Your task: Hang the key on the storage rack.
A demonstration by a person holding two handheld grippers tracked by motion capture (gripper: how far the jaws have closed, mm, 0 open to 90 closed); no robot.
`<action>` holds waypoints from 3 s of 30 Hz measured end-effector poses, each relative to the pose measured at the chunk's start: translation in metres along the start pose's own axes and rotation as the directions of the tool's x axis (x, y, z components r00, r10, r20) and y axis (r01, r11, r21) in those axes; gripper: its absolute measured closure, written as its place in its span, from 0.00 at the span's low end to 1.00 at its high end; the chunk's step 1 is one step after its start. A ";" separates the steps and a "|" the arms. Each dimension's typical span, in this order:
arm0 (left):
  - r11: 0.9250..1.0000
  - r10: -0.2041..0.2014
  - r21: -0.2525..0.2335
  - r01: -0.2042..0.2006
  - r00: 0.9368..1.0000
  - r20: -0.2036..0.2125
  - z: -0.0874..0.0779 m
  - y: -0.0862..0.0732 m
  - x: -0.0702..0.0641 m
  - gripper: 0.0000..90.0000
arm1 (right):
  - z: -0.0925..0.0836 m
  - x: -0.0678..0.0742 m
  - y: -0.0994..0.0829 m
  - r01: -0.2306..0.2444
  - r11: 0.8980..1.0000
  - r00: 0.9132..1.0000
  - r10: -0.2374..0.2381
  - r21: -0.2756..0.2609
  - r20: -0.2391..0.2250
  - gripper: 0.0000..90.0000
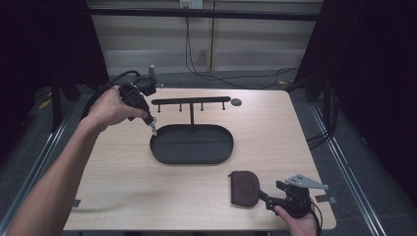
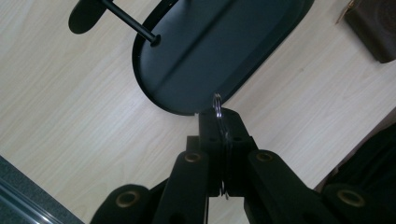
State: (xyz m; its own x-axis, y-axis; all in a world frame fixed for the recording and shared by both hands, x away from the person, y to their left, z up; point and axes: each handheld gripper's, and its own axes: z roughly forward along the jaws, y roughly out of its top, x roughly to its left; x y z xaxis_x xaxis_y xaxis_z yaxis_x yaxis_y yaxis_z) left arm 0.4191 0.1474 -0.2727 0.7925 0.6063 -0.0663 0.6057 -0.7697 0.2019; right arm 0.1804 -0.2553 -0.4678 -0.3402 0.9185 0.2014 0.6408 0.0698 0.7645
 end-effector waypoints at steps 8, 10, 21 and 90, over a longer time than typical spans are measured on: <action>1.000 -0.028 0.010 0.028 1.000 0.001 0.007 0.011 0.008 0.99 | -0.001 0.000 0.000 0.000 1.000 1.000 0.000 0.000 -0.001 0.22; 0.999 -0.038 0.015 0.038 0.999 0.000 0.009 0.015 0.011 0.99 | 0.000 0.000 0.000 -0.001 1.000 1.000 0.001 0.000 -0.005 0.22; 0.998 -0.056 0.021 0.056 0.998 -0.014 0.010 0.026 0.022 0.99 | -0.001 -0.001 0.000 -0.001 1.000 1.000 0.001 0.000 -0.007 0.22; 0.993 -0.119 0.013 0.120 0.993 -0.013 0.019 0.006 0.034 0.89 | 0.002 -0.001 0.001 0.001 1.000 1.000 -0.001 0.010 -0.011 0.22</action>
State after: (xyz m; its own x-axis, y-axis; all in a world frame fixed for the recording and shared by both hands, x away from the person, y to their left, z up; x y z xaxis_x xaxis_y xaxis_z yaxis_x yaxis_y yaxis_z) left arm 0.4506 0.1597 -0.2923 0.7135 0.6963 -0.0774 0.6969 -0.6941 0.1801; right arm 0.1825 -0.2553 -0.4683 -0.3482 0.9141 0.2075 0.6474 0.0744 0.7585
